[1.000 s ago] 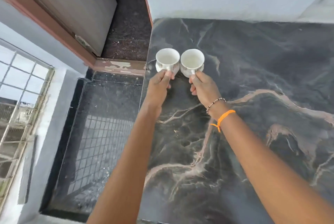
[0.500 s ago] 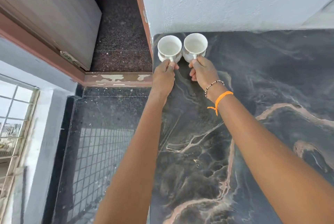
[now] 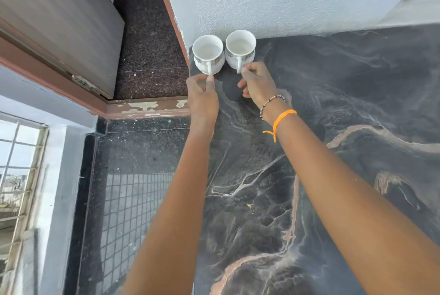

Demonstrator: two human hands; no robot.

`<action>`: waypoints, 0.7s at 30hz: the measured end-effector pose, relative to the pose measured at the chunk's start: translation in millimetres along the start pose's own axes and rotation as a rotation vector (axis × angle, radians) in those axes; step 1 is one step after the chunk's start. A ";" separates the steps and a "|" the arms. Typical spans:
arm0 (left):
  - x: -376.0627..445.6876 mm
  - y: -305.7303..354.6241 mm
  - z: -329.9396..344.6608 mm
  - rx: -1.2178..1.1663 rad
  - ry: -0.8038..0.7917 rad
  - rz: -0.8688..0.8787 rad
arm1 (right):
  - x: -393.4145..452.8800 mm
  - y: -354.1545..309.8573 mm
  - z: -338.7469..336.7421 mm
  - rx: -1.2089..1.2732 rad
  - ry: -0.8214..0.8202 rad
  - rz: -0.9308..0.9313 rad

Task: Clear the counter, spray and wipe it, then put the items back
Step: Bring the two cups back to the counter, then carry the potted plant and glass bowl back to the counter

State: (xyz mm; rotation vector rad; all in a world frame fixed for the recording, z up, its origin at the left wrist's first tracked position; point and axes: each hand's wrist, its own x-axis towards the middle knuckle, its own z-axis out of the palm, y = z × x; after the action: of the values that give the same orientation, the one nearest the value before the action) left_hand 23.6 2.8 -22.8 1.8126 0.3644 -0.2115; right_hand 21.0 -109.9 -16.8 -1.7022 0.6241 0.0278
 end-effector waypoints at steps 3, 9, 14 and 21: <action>-35.9 -5.5 5.9 -0.092 0.044 -0.067 | -26.7 7.2 -20.1 0.092 0.003 0.046; -130.0 -7.2 40.1 -0.087 -0.122 -0.115 | -98.7 25.4 -90.1 0.250 -0.034 0.079; -215.4 2.1 91.0 -0.081 -0.237 -0.042 | -161.5 47.0 -179.9 0.404 0.013 0.100; -358.5 7.1 200.7 -0.048 -0.488 -0.010 | -244.7 108.6 -353.1 0.539 0.219 0.127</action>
State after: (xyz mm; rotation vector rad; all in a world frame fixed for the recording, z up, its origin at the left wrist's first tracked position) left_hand -299.6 -240.8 47.9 1.6467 0.0319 -0.6314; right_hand -344.4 -349.7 55.7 -1.1502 0.8184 -0.2214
